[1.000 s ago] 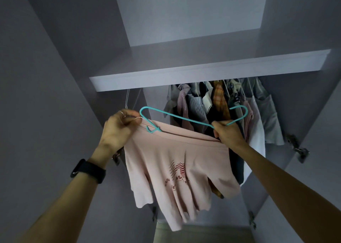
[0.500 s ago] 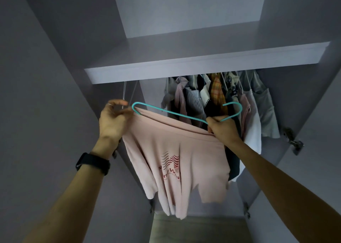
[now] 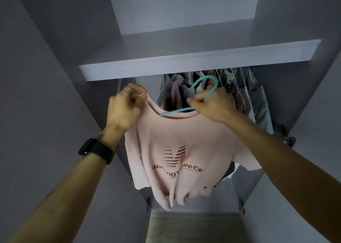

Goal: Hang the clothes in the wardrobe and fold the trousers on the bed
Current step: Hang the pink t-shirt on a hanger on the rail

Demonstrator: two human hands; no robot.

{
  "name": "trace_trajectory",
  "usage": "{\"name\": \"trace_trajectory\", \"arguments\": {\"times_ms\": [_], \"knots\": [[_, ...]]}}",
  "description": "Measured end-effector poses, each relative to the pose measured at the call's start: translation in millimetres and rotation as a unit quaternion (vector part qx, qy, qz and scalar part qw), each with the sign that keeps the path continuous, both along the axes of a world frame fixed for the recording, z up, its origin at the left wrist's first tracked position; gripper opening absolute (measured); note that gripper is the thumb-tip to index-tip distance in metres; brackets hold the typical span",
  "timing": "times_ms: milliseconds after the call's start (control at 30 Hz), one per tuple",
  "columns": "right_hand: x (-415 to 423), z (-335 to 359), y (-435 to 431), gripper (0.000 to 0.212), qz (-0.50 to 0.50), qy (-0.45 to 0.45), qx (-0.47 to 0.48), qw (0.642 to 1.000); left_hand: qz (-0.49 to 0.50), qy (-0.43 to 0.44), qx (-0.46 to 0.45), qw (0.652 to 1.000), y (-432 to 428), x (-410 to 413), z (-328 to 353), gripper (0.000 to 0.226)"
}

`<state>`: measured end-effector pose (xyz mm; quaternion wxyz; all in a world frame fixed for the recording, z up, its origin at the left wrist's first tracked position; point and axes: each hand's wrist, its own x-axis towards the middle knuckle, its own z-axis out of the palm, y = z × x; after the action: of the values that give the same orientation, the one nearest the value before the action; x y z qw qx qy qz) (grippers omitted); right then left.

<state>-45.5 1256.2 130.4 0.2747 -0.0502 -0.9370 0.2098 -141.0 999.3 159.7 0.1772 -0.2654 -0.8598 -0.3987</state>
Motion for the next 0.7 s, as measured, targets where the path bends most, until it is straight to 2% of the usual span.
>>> {"name": "trace_trajectory", "arguments": {"times_ms": [33, 67, 100, 133, 200, 233, 267, 333, 367, 400, 500, 633, 700], "knots": [[-1.9, 7.1, -8.5, 0.048, 0.012, -0.071, 0.096, 0.993, -0.006, -0.011, 0.014, 1.0, 1.6, 0.2, 2.3, 0.009], [-5.6, 15.3, -15.4, 0.05, 0.026, -0.115, 0.136, 0.984, -0.016, -0.017, 0.014, 1.0, 2.8, -0.3, 3.7, 0.011], [-9.1, 25.7, -17.5, 0.051, 0.025, -0.125, 0.13, 0.983, -0.035, -0.025, -0.007, 0.999, 4.4, 0.7, 3.9, 0.012], [-13.3, 36.7, -15.6, 0.051, 0.008, -0.111, 0.099, 0.989, -0.058, -0.039, -0.041, 0.997, 5.3, 2.5, 1.5, 0.012], [-18.6, 53.8, -8.1, 0.051, -0.052, -0.006, 0.04, 0.998, -0.085, -0.062, -0.066, 0.992, 5.7, 4.5, -3.0, 0.015], [-21.2, 57.9, -7.1, 0.05, -0.073, 0.037, 0.057, 0.995, -0.083, -0.067, -0.039, 0.994, 5.7, 4.4, -1.0, 0.017], [-21.1, 58.1, -10.6, 0.049, -0.076, 0.032, 0.089, 0.993, -0.071, -0.065, -0.002, 0.995, 5.5, 3.7, 0.9, 0.017], [-23.8, 45.7, -26.1, 0.047, -0.028, -0.071, 0.162, 0.984, -0.052, -0.051, 0.036, 0.997, 6.6, 2.5, 4.1, 0.012], [-25.3, 40.6, -32.2, 0.046, -0.011, -0.107, 0.168, 0.98, -0.061, -0.056, 0.015, 0.996, 8.3, 3.8, 5.0, 0.011], [-27.4, 39.3, -33.2, 0.046, -0.013, -0.112, 0.14, 0.984, -0.077, -0.069, -0.024, 0.994, 10.1, 5.9, 3.4, 0.011], [-29.9, 44.5, -25.5, 0.054, -0.06, -0.041, 0.044, 0.996, -0.111, -0.121, -0.127, 0.978, 15.6, 16.1, -5.5, 0.018], [-27.9, 36.7, -46.7, 0.055, 0.019, -0.044, 0.01, 0.999, -0.14, -0.106, -0.135, 0.975, 31.3, 27.4, -3.9, 0.003], [-18.9, 22.7, -47.9, 0.047, 0.064, 0.0, -0.044, 0.997, -0.143, -0.113, -0.155, 0.971, 37.0, 30.5, -4.4, 0.005]]}}
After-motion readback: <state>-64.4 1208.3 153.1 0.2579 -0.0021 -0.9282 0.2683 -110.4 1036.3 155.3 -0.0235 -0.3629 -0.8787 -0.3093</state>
